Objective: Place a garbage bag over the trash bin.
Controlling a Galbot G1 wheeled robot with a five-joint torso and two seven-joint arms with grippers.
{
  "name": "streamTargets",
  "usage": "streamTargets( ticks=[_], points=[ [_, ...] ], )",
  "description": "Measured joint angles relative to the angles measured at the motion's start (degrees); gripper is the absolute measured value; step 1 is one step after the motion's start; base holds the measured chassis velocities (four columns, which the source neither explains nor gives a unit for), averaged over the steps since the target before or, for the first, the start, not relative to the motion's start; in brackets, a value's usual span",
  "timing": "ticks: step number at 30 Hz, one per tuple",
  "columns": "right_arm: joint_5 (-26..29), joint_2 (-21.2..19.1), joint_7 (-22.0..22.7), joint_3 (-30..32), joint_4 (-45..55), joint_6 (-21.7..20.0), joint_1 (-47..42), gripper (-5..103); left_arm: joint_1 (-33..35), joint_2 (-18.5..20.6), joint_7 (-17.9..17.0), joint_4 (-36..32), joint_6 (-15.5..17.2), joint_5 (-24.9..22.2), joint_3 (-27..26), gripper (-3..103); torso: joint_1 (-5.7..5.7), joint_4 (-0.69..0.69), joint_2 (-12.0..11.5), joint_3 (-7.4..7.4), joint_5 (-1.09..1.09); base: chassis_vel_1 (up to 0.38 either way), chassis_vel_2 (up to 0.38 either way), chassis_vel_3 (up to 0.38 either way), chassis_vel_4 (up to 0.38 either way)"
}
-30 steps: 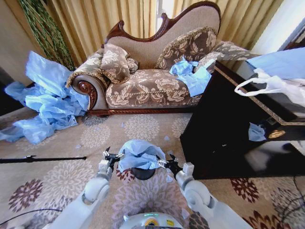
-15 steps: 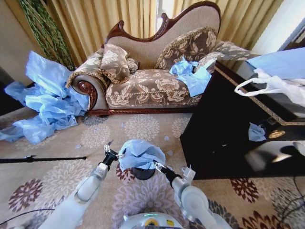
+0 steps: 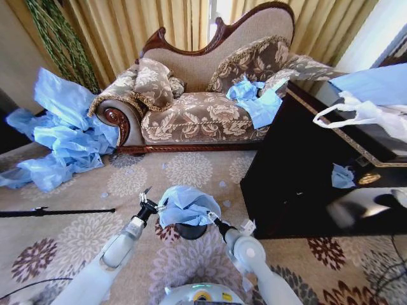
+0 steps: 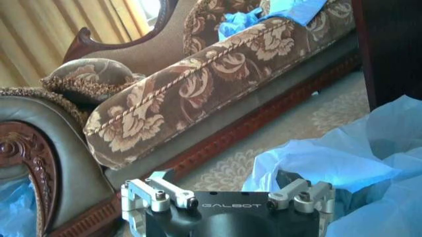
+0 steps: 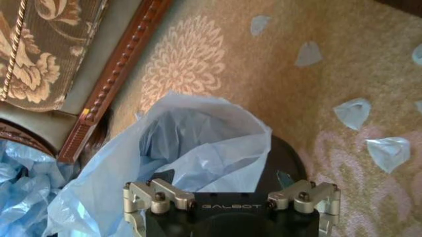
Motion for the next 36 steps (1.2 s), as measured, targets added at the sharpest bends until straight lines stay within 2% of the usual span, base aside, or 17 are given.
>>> streamTargets(
  ticks=[6, 7, 9, 11, 13, 14, 16, 17, 18, 20, 23, 26, 27, 29, 32, 36],
  points=[
    [-0.8, 1.25, -0.59, -0.06, -1.43, 0.0, 0.41, 102, 0.0, -0.02, -0.17, -0.1, 0.11, -0.1, 0.02, 100, 0.0, 0.0, 0.0, 0.0, 0.01, 0.0, 0.0, 0.0, 0.0],
    [-1.69, 1.23, -1.09, -0.22, -1.69, 0.08, 0.37, 92, 0.01, -0.01, -0.24, -0.12, 0.17, -0.14, 0.01, 100, 0.0, 0.0, 0.0, 0.0, 0.0, 0.0, 0.0, 0.0, 0.0],
    [-2.69, 0.65, -1.82, -0.51, -1.63, 0.13, -0.01, 82, 0.01, -0.12, -0.28, -0.11, 0.21, -0.14, 0.0, 100, 0.0, 0.0, 0.0, 0.0, 0.01, 0.0, 0.0, 0.0, 0.0],
    [-3.05, 0.35, -2.0, -0.59, -1.46, 0.13, -0.24, 82, 0.02, -0.29, -0.29, -0.05, 0.21, -0.05, 0.03, 100, 0.0, -0.01, 0.0, 0.0, 0.0, 0.0, 0.0, 0.0, 0.0],
    [-3.47, 0.09, -2.19, -0.71, -1.16, 0.13, -0.57, 70, 0.05, -0.6, -0.31, 0.05, 0.22, 0.14, 0.29, 100, 0.0, 0.0, 0.0, 0.0, 0.0, 0.0, 0.0, 0.0, 0.0],
    [-3.47, 0.09, -2.19, -0.71, -1.16, 0.13, -0.57, 70, 0.05, -0.6, -0.31, 0.05, 0.22, 0.14, 0.29, 100, 0.0, 0.0, 0.0, 0.0, 0.0, 0.0, 0.0, 0.0, 0.0],
    [-3.75, 0.1, -2.31, -0.82, -1.07, 0.13, -0.68, 59, 0.04, -0.82, -0.36, 0.16, 0.22, 0.25, 0.63, 100, 0.0, 0.0, 0.0, 0.0, 0.0, 0.0, 0.0, 0.0, 0.0],
    [-3.89, 0.12, -2.36, -0.91, -1.05, 0.13, -0.68, 59, 0.02, -0.88, -0.4, 0.2, 0.22, 0.28, 0.74, 100, 0.0, 0.0, 0.0, 0.0, 0.0, 0.0, 0.0, 0.0, 0.0],
    [-4.06, 0.14, -2.47, -1.1, -1.0, 0.13, -0.63, 48, -0.02, -0.95, -0.41, 0.22, 0.22, 0.34, 0.85, 100, 0.0, 0.0, 0.0, 0.0, 0.0, 0.0, 0.0, 0.0, 0.0],
    [-4.1, 0.2, -2.53, -1.25, -0.99, 0.12, -0.55, 48, -0.07, -1.02, -0.42, 0.23, 0.22, 0.36, 0.89, 100, 0.0, 0.0, 0.0, 0.0, 0.0, 0.0, 0.0, 0.0, 0.0],
    [-4.32, 0.44, -2.81, -1.69, -1.01, 0.09, -0.35, 32, -0.17, -1.08, -0.45, 0.29, 0.22, 0.37, 0.92, 100, 0.0, 0.0, 0.0, 0.0, 0.01, 0.0, 0.0, 0.0, 0.0],
    [-4.58, 0.48, -3.03, -1.97, -1.04, 0.05, -0.35, 27, -0.17, -1.15, -0.46, 0.32, 0.22, 0.37, 0.92, 100, 0.0, 0.0, 0.0, 0.0, 0.0, 0.0, 0.0, 0.0, 0.0],
    [-5.03, 0.48, -3.4, -2.27, -1.14, 0.04, -0.44, 16, -0.17, -1.39, -0.49, 0.48, 0.13, 0.41, 0.93, 100, 0.0, 0.0, 0.0, 0.0, 0.01, 0.0, 0.0, 0.0, 0.0],
    [-5.09, 0.49, -3.47, -2.32, -1.18, 0.04, -0.46, 16, -0.18, -1.49, -0.49, 0.54, 0.07, 0.47, 0.95, 100, 0.0, 0.0, 0.0, 0.0, 0.01, 0.0, 0.0, 0.0, 0.0],
    [-5.73, 0.63, -3.85, -2.49, -1.37, 0.03, -0.53, 2, -0.16, -2.09, -0.55, 0.64, -0.09, 0.69, 1.17, 100, 0.0, 0.0, 0.0, 0.0, 0.0, 0.0, 0.0, 0.0, 0.0],
    [-6.0, 0.45, -4.11, -2.45, -0.54, 0.03, -0.86, 0, -0.15, -2.48, -0.72, 0.64, -0.12, 0.75, 1.31, 100, 0.0, 0.0, 0.0, 0.0, 0.01, 0.0, 0.0, 0.0, 0.0]
  ],
)
